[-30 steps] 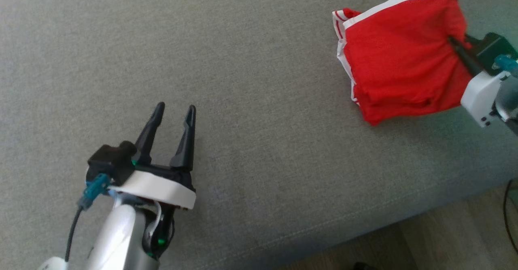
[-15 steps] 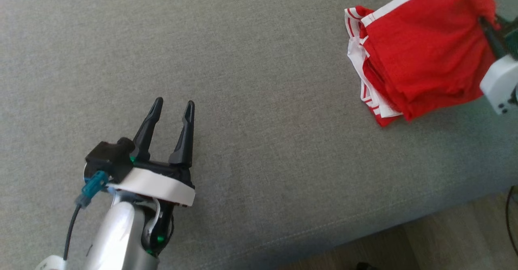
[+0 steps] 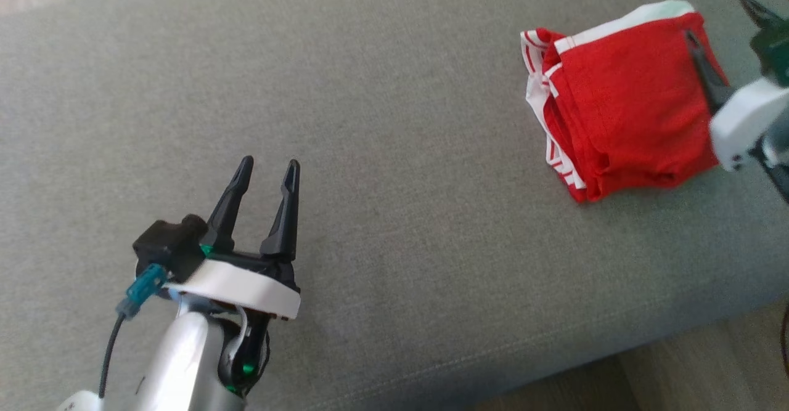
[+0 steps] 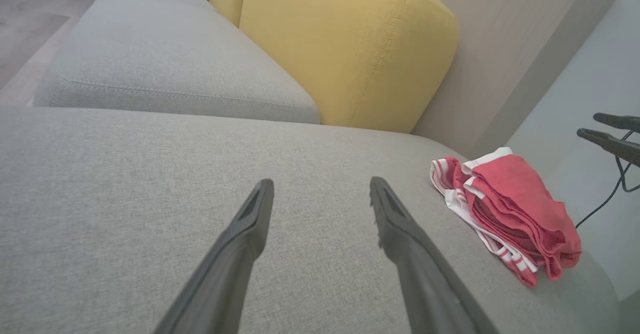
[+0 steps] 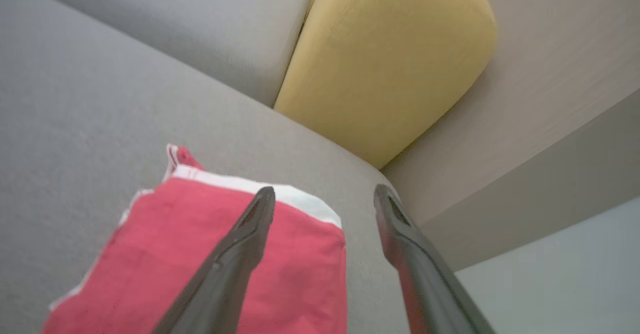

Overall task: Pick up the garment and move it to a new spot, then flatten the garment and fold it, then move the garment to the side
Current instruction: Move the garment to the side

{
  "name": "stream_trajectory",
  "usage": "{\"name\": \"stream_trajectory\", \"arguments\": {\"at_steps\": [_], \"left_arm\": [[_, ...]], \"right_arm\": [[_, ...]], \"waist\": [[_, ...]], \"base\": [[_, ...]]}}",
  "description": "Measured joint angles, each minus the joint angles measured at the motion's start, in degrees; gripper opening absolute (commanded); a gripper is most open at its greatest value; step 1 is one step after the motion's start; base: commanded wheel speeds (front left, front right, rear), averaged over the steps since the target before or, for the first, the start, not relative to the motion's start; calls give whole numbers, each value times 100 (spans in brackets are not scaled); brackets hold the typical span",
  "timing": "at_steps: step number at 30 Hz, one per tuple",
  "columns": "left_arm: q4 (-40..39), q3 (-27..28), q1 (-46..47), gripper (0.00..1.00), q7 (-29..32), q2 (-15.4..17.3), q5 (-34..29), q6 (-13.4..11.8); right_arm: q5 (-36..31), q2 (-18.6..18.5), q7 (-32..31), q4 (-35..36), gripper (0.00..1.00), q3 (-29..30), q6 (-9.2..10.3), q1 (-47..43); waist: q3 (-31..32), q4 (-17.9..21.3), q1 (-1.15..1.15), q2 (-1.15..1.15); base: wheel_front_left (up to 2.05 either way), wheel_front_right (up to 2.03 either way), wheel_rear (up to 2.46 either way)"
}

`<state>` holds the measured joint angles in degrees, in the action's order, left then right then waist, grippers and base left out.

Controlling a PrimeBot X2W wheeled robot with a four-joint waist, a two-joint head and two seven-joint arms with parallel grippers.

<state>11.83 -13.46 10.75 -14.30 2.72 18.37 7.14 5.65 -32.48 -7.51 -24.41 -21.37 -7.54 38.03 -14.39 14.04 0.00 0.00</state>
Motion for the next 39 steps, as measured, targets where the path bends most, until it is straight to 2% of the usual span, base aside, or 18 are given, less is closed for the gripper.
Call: {"name": "stream_trajectory", "arguments": {"at_steps": [6, 11, 15, 16, 22, 27, 32, 39], "left_arm": [[-42, 2, -139, 100, 0, 0, 104, -16], [-112, 138, -444, 100, 0, 0, 153, -191], [-268, 359, -651, 100, 0, 3, 194, -375], [-268, 359, -651, 100, 0, 3, 194, -375], [-343, 434, -932, 100, 0, 2, 7, -397], [-349, 445, -1137, 100, 0, 2, 113, -437], [-360, 433, -1250, 100, 0, 3, 119, -505], [-454, 376, -1310, 100, 0, 3, 119, -561]], "right_arm": [[266, 695, 191, 546, 100, 294, 0, -123], [654, 1517, 616, 820, 100, 642, 0, -690], [670, 2051, 1020, 923, 100, 756, 0, -1231], [670, 2051, 1020, 923, 100, 756, 0, -1231], [503, 2783, 1586, 916, 100, 1160, 0, -2120], [458, 2900, 1967, 847, 100, 1526, 0, -2766], [847, 2936, 2136, 816, 100, 1403, 0, -3197], [815, 2952, 2172, 846, 100, 1245, 0, -3405]], "waist": [[404, -145, 0, 0], [769, -365, 0, 0], [1071, -565, 0, 0], [1071, -565, 0, 0], [1376, -948, 0, 0], [1541, -1201, 0, 0], [1642, -1324, 0, 0], [1702, -1342, 0, 0]], "base": [[0, 0, 0], [0, 0, 0], [0, 0, 0], [0, 0, 0], [0, 0, 0], [0, 0, 0], [0, 0, 0], [0, 0, 0]]}}
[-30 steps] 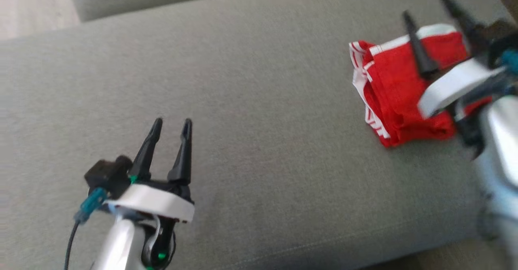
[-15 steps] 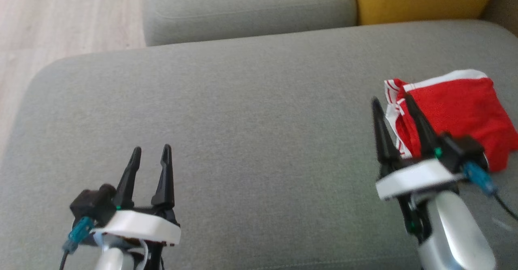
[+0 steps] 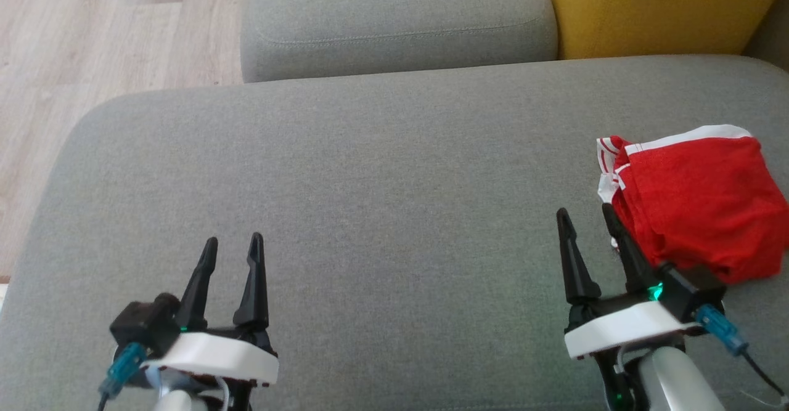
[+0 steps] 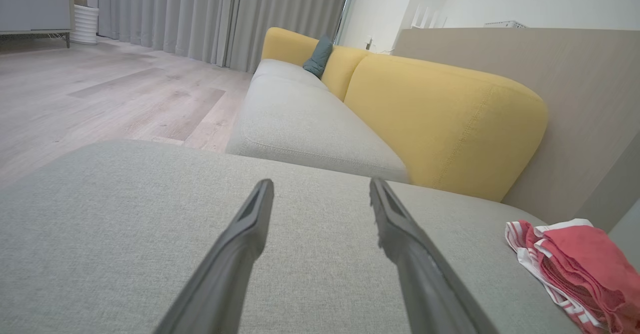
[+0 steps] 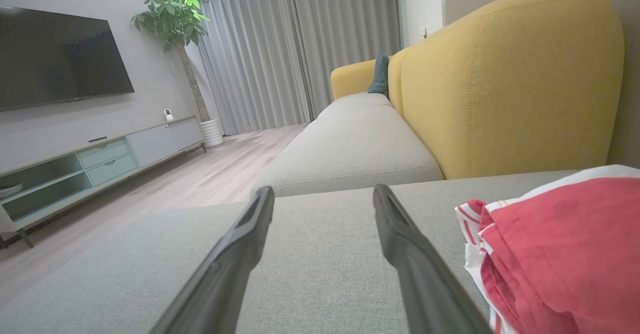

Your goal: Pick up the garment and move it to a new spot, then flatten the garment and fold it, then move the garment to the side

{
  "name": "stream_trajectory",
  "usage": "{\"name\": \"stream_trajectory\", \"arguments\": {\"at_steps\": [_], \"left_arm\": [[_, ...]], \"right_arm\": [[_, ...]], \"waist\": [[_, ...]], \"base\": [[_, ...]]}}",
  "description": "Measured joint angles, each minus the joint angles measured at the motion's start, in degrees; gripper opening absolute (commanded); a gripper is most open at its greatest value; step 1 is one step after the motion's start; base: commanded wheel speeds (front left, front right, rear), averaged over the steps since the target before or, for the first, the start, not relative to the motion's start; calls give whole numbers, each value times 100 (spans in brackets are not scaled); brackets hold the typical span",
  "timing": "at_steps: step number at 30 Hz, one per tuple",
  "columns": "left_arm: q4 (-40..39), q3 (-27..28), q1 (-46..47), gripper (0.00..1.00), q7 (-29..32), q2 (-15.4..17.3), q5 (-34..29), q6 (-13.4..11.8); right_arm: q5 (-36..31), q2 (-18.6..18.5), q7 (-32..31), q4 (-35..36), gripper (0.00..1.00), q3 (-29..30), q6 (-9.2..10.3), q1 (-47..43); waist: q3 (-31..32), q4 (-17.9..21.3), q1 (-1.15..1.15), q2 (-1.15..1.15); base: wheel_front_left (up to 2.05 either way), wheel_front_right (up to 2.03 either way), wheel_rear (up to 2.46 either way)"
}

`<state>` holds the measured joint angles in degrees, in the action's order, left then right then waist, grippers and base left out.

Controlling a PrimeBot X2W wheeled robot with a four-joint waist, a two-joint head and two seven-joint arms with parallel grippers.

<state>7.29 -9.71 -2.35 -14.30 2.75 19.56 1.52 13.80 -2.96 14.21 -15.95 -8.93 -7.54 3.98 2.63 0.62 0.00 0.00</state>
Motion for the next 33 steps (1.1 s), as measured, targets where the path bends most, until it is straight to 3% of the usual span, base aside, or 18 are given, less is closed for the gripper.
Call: {"name": "stream_trajectory", "arguments": {"at_steps": [8, 14, 33], "left_arm": [[-134, 13, -132, 100, 0, 0, 232, 127], [-134, 58, -215, 100, 0, 1, 331, 359], [-348, 153, -232, 100, 0, 1, 390, 337]], "right_arm": [[-1, 1, 0, 151, 100, 5, 0, 1], [78, 1, 0, 200, 100, -12, 0, 1], [81, 2, 0, 213, 100, -88, 0, 2]], "waist": [[-12, 0, 0, 0], [-18, 24, 0, 0], [-12, 7, 0, 0]], "base": [[0, 0, 0], [0, 0, 0], [0, 0, 0]]}}
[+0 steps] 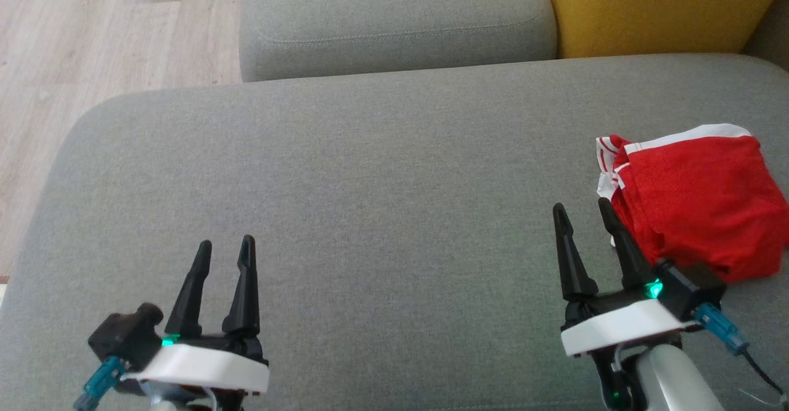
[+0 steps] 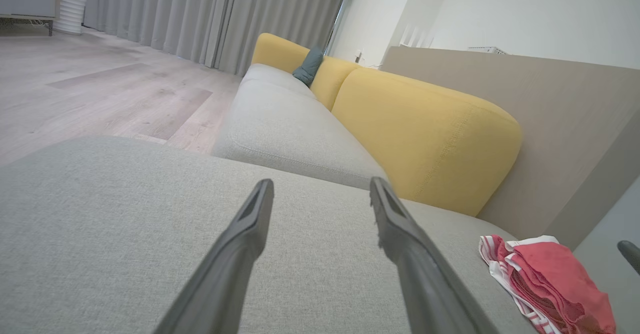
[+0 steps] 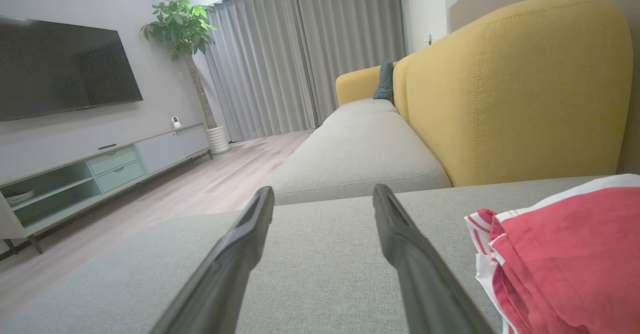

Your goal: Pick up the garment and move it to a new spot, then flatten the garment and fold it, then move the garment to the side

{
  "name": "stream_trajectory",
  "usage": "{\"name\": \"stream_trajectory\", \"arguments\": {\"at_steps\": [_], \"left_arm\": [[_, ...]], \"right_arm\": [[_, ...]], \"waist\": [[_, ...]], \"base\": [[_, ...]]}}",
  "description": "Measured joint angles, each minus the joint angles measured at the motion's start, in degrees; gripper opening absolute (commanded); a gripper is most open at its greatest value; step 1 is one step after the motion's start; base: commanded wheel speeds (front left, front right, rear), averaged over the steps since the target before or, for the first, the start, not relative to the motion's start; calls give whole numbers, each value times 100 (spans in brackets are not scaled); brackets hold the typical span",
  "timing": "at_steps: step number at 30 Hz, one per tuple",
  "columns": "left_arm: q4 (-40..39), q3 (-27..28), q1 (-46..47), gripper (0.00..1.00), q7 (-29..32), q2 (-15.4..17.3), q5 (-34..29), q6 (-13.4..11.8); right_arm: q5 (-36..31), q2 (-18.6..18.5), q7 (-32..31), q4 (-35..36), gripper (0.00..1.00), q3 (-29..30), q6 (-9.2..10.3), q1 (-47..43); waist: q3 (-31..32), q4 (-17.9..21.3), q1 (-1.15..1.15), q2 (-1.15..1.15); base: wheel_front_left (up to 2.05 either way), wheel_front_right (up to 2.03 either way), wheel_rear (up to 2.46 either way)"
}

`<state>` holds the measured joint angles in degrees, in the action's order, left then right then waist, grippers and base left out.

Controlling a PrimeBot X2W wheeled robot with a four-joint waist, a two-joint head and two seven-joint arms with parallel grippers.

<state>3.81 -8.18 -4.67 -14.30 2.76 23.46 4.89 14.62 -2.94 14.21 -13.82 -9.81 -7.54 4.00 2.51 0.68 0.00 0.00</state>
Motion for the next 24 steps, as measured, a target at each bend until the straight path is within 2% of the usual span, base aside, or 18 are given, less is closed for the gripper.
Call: {"name": "stream_trajectory", "arguments": {"at_steps": [3, 4, 10, 24], "left_arm": [[18, -1, -5, 100, 0, 1, 60, -41], [18, -1, -5, 0, 0, 1, 60, -41], [539, -43, -259, 0, 33, -5, 99, -37], [601, -11, -295, 0, 218, -2, 881, -34]], "right_arm": [[2, -1, 0, -9, 100, -31, 0, 0], [2, -1, 0, -9, 0, -31, 0, 0], [18, 4, -16, -489, 0, -76, 0, -308], [933, 2, -185, -500, 0, 38, 0, -392]], "waist": [[-4, -5, 0, 0], [-4, -5, 0, 0], [-7, -7, 0, 0], [-37, -13, 0, 0]], "base": [[0, 0, 0], [0, 0, 0], [0, 0, 0], [0, 0, 0]]}}
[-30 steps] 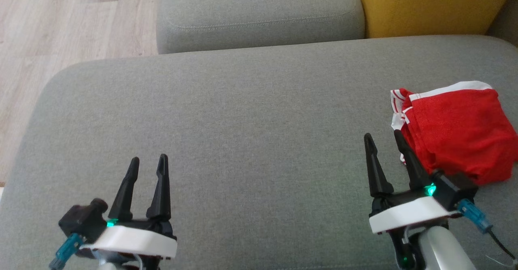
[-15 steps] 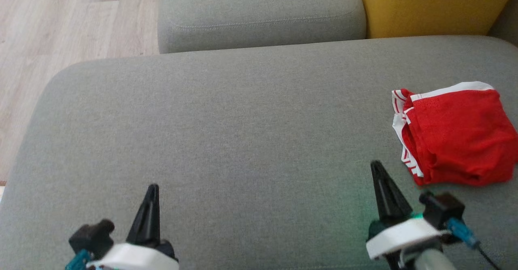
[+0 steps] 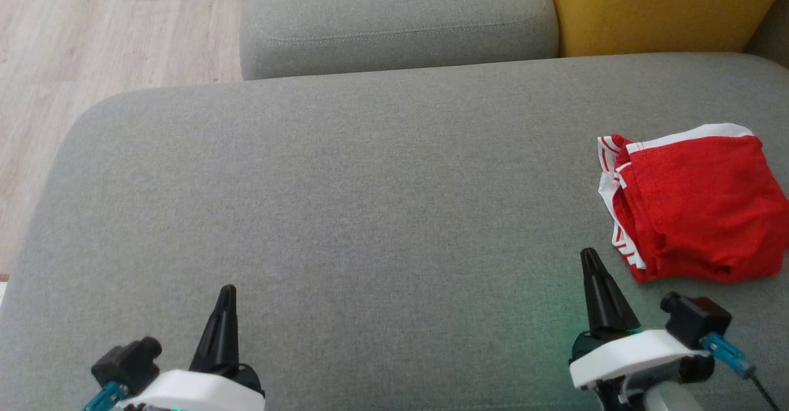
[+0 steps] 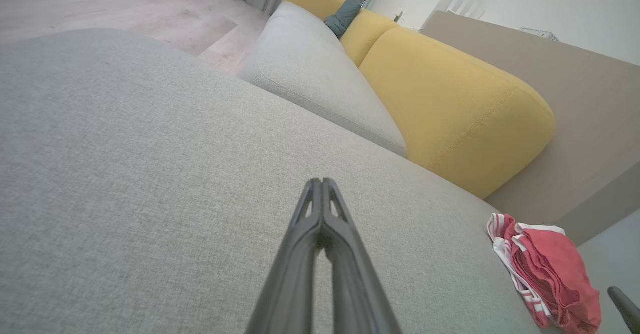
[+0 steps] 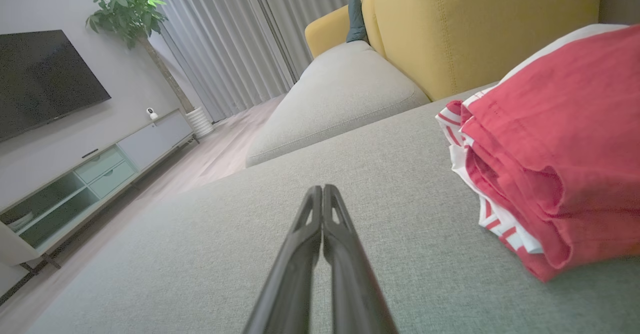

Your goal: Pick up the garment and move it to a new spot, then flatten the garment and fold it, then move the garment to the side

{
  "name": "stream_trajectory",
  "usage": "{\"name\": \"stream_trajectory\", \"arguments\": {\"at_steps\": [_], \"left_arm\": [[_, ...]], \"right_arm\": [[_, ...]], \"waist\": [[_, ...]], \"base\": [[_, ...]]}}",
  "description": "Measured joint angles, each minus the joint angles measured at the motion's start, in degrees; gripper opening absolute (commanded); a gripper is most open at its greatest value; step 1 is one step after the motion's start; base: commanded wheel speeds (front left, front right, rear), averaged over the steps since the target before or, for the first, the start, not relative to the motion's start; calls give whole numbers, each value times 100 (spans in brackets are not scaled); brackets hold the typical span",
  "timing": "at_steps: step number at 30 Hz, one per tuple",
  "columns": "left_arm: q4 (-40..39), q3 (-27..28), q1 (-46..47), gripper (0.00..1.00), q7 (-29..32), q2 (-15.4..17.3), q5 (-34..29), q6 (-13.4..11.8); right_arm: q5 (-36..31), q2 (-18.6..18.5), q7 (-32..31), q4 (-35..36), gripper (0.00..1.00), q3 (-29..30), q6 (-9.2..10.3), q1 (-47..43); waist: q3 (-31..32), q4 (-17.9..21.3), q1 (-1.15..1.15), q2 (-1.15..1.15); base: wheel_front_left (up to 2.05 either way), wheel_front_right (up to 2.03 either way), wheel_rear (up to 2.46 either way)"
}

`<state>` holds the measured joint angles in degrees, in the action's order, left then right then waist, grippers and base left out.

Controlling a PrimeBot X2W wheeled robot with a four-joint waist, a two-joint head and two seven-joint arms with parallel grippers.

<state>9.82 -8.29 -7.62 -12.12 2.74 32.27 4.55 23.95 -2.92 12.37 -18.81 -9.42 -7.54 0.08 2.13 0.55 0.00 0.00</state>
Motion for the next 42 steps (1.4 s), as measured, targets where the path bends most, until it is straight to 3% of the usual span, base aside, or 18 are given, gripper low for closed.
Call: {"name": "stream_trajectory", "arguments": {"at_steps": [42], "left_arm": [[241, 382, 371, 0, 638, 14, 2375, 101]], "right_arm": [[2739, -35, -601, 110, 0, 504, 0, 60]], "waist": [[-90, -21, 0, 0]], "base": [[0, 0, 0]]}}
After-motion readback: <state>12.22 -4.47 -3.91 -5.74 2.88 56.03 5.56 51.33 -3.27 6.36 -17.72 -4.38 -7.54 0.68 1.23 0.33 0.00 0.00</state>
